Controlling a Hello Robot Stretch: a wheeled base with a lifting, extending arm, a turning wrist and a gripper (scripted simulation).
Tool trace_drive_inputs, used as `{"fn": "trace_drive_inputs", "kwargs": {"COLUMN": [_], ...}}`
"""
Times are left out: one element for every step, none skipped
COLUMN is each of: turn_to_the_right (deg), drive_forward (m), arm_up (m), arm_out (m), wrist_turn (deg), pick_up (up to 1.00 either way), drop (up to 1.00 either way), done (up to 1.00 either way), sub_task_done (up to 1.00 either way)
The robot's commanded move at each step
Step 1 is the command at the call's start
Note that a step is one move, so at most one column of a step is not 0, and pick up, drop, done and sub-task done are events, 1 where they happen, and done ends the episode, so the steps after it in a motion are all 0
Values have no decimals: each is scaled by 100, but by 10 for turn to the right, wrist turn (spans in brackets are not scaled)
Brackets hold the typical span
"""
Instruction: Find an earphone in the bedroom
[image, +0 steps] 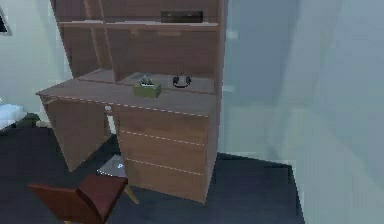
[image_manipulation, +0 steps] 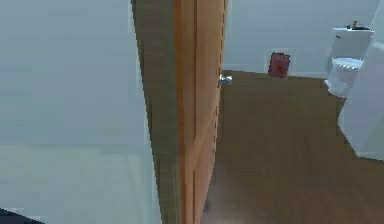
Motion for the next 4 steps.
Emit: {"fn": "trace_drive_inputs", "kwargs": {"turn_to_the_right": [120,0,-210,0], "drive_forward": [0,65,0,0], "arm_up": [0,0,0,0], "arm_out": [0,0,0,0], "wrist_turn": [0,0,0,0], "pick_up": [0,0,0,0], "drop": [0,0,0,0], "done": [0,0,0,100], "sub_task_done": [0,0,0,0]}}
